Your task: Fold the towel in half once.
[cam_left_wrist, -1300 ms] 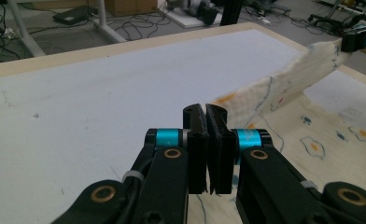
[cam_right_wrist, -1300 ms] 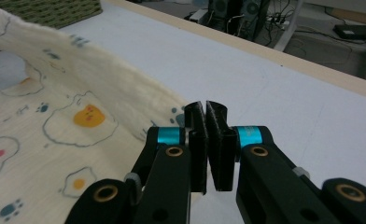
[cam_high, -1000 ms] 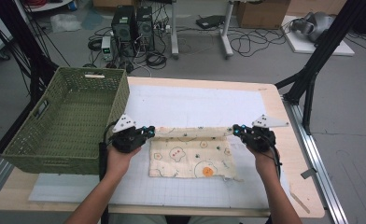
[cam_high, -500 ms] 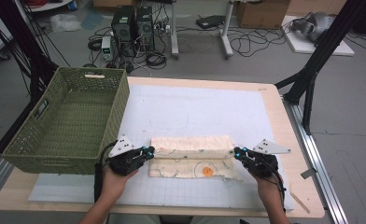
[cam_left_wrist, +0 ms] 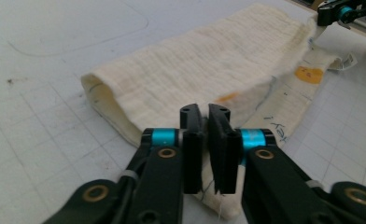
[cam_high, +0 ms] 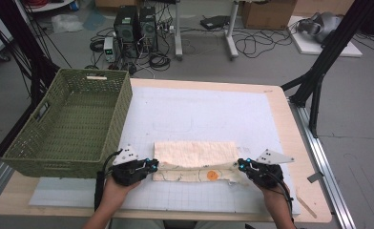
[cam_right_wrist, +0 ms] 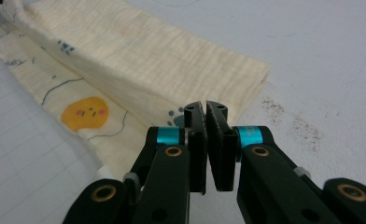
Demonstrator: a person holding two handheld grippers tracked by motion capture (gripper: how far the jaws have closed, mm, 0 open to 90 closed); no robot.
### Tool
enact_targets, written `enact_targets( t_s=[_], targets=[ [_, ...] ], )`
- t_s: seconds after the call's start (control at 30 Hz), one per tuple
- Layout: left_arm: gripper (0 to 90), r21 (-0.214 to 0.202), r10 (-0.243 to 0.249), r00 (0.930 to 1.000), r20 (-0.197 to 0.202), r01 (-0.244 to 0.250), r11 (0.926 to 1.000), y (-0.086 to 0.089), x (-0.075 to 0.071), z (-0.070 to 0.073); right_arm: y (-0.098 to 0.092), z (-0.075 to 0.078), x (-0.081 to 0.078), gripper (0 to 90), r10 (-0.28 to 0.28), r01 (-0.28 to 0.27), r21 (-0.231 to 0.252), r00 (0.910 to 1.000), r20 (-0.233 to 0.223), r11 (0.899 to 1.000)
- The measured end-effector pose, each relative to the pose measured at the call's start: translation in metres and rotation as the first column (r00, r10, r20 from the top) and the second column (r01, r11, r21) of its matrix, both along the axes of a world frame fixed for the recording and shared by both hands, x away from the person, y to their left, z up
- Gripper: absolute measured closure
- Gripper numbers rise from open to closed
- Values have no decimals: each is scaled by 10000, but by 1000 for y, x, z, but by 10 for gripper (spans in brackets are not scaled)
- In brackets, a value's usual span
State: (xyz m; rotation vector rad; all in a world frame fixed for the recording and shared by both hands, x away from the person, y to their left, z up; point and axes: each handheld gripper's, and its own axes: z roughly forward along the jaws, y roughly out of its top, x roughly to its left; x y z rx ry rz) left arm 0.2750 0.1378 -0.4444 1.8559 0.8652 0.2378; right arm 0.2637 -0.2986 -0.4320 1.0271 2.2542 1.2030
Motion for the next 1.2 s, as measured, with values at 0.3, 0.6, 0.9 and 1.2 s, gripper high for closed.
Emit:
enact_targets(
  t_s=[0.3,0.6,0.9,1.2],
  targets=[
    [512,-1030,734,9970,262,-703,9922,13,7,16,2,7,-17,693,386,-377,-597,9992,137,9975],
    [620,-426,681,9976,104,-676,9968,-1,23,12,-4,9,1,663,-442,443,-32,9987,263,9990],
    [699,150,990,9950,-91,-989,9950,-11,38,5,26,-12,13,778,863,-941,-876,9923,-885,9917],
    [617,54,1706,9845,-415,-1705,9853,-10,46,4,22,-12,14,751,1069,-1128,-255,9797,-1699,9933]
  ],
)
